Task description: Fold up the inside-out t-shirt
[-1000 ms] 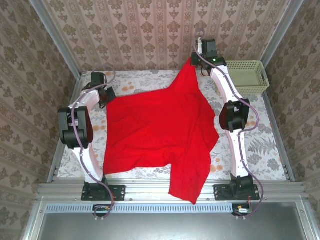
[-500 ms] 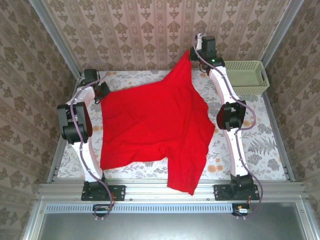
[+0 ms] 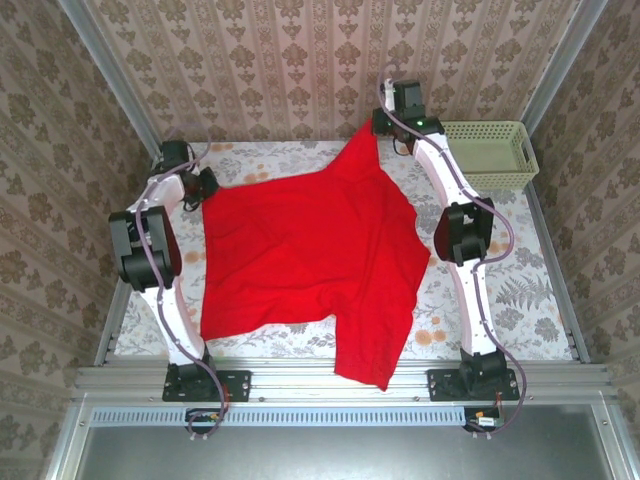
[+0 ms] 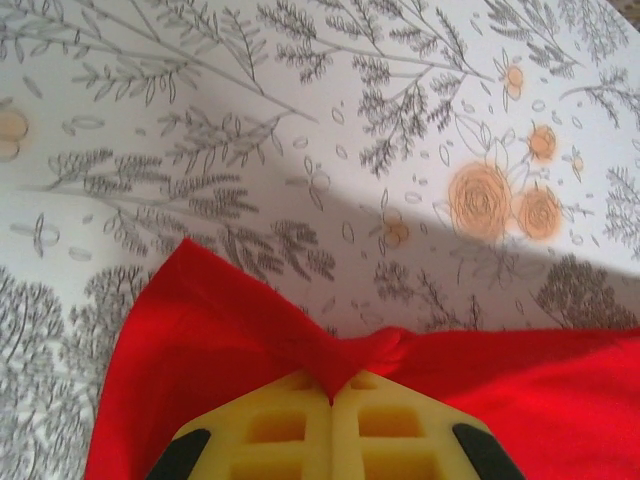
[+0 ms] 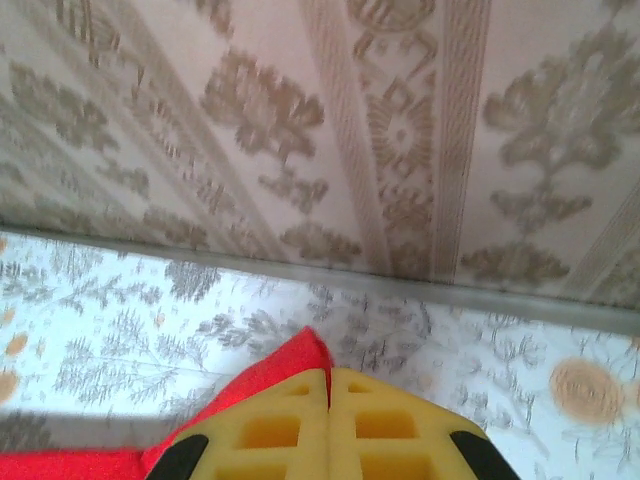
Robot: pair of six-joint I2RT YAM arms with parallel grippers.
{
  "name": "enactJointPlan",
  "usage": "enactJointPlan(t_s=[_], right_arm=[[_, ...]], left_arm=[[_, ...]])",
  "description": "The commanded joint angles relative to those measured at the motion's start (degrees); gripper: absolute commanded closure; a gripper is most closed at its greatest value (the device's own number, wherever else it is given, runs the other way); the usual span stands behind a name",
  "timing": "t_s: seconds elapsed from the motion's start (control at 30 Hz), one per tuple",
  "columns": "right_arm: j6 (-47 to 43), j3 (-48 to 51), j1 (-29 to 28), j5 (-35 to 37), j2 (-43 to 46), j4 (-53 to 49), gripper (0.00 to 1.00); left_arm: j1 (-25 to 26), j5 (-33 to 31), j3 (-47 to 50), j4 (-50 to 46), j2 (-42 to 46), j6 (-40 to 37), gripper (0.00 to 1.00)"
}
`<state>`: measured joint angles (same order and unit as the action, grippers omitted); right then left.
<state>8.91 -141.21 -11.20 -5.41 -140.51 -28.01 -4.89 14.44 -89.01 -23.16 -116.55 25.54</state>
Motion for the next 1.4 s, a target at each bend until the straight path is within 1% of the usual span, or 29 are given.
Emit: enactJointPlan(t_s=[0.0, 0.07, 0.13, 0.23, 0.3, 0.4, 0.6, 0.73, 0.87, 0.93, 1.07, 1.13, 1.2, 1.23, 1.3, 1.33, 1.37], right_arm=[[-1.1, 13.4, -1.6, 1.5, 12.0, 4.6, 1.0], [-1.5, 24.4, -2.8, 2.4, 18.9, 9.6, 1.0], [-0.9, 32.5, -3.5, 3.5, 24.1, 12.4, 1.0], [0.9, 42.7, -4.2, 5.8, 30.3, 15.1, 1.0], [1.1, 50.0, -4.9, 6.3, 34.4, 18.2, 1.0], [1.1, 57.7, -5.6, 8.8, 39.5, 20.5, 1.0], [2.1, 65.6, -5.6, 12.7, 46.2, 18.7, 1.0], [4.7, 71.7, -5.5, 16.2, 50.8, 17.2, 1.0], [6.9, 78.2, -5.5, 17.9, 55.4, 17.4, 1.0], [8.1, 79.8, -5.6, 19.1, 57.3, 16.6, 1.0], [9.3, 81.7, -5.8, 18.5, 60.3, 13.7, 1.0], [10.3, 83.8, -6.3, 17.5, 63.2, 13.2, 1.0], [11.6, 86.0, -7.1, 16.0, 64.6, 12.3, 1.0], [12.4, 86.8, -7.5, 15.4, 64.9, 11.4, 0.99], [13.5, 88.3, -8.1, 13.7, 65.5, 10.0, 0.73], [14.0, 88.7, -8.2, 13.8, 65.9, 9.4, 0.61], [14.2, 88.6, -8.1, 14.5, 66.5, 8.6, 0.53]], left_arm=[[0.1, 0.5, 4.4, -1.5, 7.0, -1.3, 1.0], [0.1, 0.7, 8.0, -0.1, 9.7, -1.1, 1.0], [0.1, 0.4, 11.0, 1.2, 11.6, -0.7, 1.0], [0.0, -1.5, 15.0, 3.3, 12.8, 0.5, 1.0], [-0.2, -1.3, 17.9, 5.7, 13.0, 1.6, 1.0], [-0.6, -1.8, 20.9, 8.1, 13.8, 2.2, 1.0], [-1.7, -2.0, 21.8, 9.0, 14.1, -0.5, 1.0], [-2.4, -2.7, 25.6, 11.2, 16.4, 1.0, 1.0], [-3.4, -3.4, 29.2, 12.9, 17.8, 2.5, 1.0], [-3.6, -3.3, 30.4, 13.4, 18.4, 2.7, 1.0], [-3.6, -2.1, 32.2, 13.7, 19.3, 3.6, 1.0], [-3.4, -1.1, 32.8, 13.8, 19.2, 4.0, 0.98], [-3.4, -1.5, 33.6, 13.1, 19.2, 4.5, 0.94], [-3.4, -1.8, 34.0, 12.6, 19.4, 4.9, 0.9], [-3.6, -3.5, 34.7, 10.4, 20.6, 6.1, 0.76], [-3.9, -4.8, 35.1, 8.9, 22.0, 7.2, 0.72], [-4.4, -6.2, 35.8, 8.1, 24.0, 8.4, 0.7]])
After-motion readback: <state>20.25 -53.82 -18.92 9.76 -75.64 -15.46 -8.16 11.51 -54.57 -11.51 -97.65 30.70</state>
